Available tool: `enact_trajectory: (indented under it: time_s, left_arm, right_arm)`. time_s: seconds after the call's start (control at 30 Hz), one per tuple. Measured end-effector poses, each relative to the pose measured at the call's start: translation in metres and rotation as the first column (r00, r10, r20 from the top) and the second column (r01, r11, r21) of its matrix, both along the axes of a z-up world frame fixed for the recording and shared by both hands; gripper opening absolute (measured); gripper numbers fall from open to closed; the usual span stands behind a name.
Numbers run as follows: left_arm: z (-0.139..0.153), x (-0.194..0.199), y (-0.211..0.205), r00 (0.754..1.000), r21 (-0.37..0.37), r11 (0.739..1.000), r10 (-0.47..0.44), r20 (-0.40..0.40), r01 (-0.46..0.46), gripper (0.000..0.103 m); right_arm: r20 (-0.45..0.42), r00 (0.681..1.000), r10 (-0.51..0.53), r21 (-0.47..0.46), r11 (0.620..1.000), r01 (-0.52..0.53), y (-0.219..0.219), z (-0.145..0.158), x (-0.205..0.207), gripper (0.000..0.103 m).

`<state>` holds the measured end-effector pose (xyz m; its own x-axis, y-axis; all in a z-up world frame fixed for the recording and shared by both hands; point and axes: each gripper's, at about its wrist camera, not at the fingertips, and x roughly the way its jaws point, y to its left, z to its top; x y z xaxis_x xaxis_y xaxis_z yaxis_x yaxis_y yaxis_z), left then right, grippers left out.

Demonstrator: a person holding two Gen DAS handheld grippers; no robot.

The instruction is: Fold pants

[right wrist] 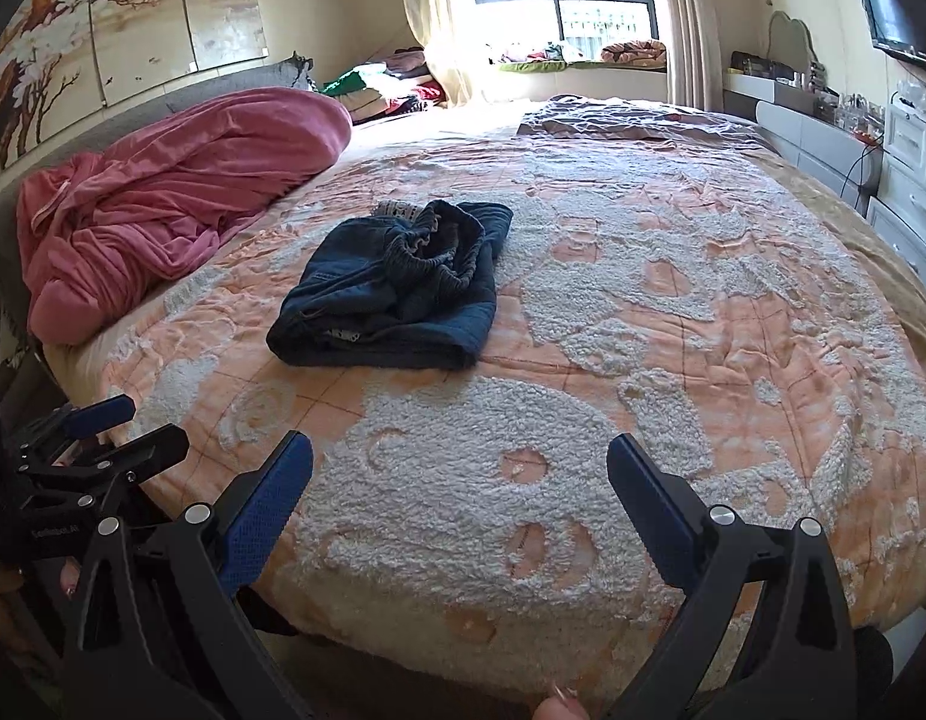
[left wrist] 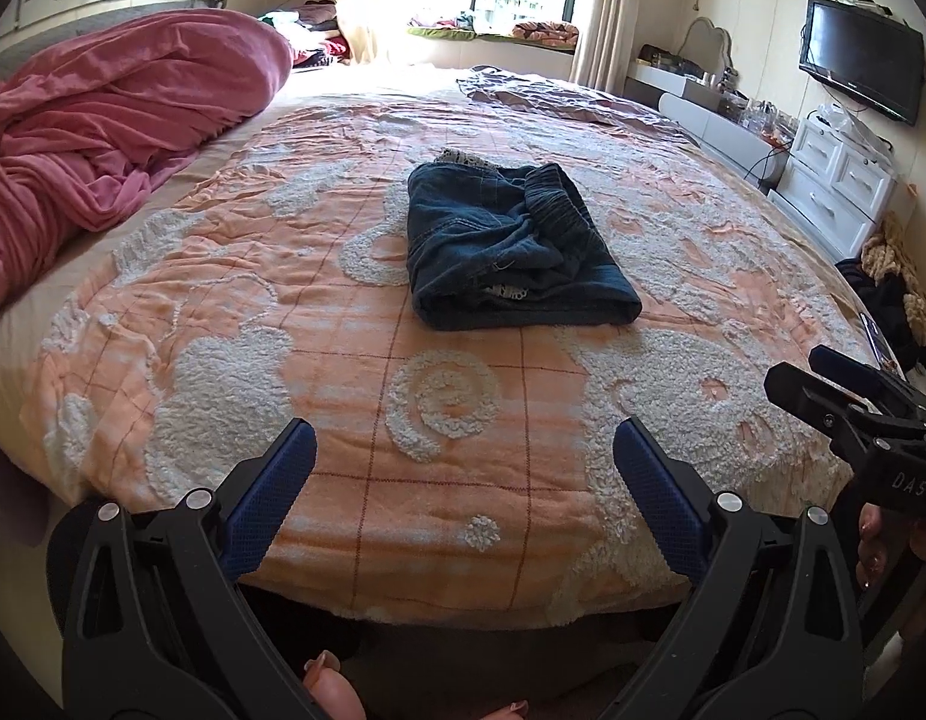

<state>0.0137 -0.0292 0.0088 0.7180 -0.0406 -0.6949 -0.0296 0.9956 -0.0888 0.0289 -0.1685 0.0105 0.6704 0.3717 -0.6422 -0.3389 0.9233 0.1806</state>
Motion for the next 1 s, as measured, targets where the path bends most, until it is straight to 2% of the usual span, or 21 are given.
enact_trajectory:
  time_s: [0.27, 0.67, 1.0]
  left_arm:
    - [-0.011, -0.002, -0.004, 1.000, 0.002, 1.000, -0.002, -0.024, 0.002, 0.093]
    - [-0.021, -0.002, -0.007, 0.999, -0.007, 1.000, 0.000, -0.032, 0.000, 0.093]
    - [-0.034, 0.001, -0.005, 0.998, -0.014, 1.000, 0.014, -0.062, -0.014, 0.093]
  right_arm:
    - [-0.002, 1.000, -0.019, -0.002, 1.000, 0.019, -0.006, -0.011, -0.004, 0.098]
    - [0.019, 0.999, -0.027, -0.060, 0.998, 0.028, -0.002, -0.025, -0.007, 0.098]
    - [-0.011, 0.999, -0.033, -0.069, 0.997, 0.032, -0.002, -0.039, -0.004, 0.098]
